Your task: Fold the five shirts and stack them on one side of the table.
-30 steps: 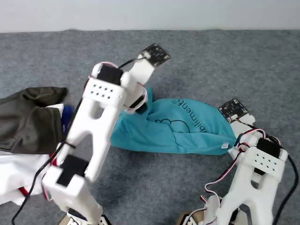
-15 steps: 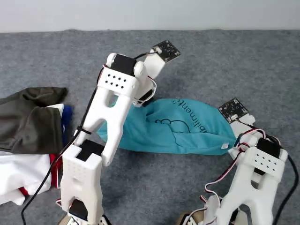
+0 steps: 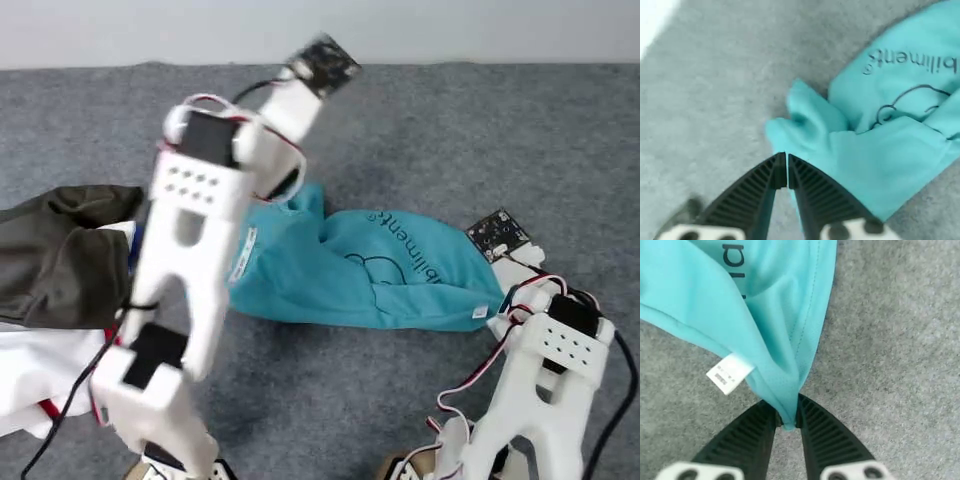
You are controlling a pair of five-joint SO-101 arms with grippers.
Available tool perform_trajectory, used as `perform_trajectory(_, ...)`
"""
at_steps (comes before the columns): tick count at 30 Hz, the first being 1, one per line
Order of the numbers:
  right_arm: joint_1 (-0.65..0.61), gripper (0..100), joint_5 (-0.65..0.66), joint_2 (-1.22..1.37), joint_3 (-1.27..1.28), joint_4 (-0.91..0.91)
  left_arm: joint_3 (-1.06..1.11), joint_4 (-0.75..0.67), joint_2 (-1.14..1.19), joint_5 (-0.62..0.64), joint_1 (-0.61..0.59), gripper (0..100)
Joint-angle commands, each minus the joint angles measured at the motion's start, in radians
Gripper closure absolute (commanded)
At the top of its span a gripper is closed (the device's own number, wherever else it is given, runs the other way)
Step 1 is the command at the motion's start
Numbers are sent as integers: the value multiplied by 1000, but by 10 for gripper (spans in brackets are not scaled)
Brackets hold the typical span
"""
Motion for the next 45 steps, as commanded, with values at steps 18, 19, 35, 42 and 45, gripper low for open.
perform_trajectory(18,7,988,8,-21,-17,2,239,-106,75,9,23,775)
perform_trajectory(19,7,988,8,-21,-17,2,217,-106,98,9,23,776)
perform_trajectory(35,7,988,8,-28,-15,4,48,28,104,-37,68,986)
perform_trajectory(42,7,988,5,-28,-17,2,58,28,-155,-32,-38,986)
perform_trajectory(45,7,988,5,-30,-21,2,113,28,-281,-32,-91,986)
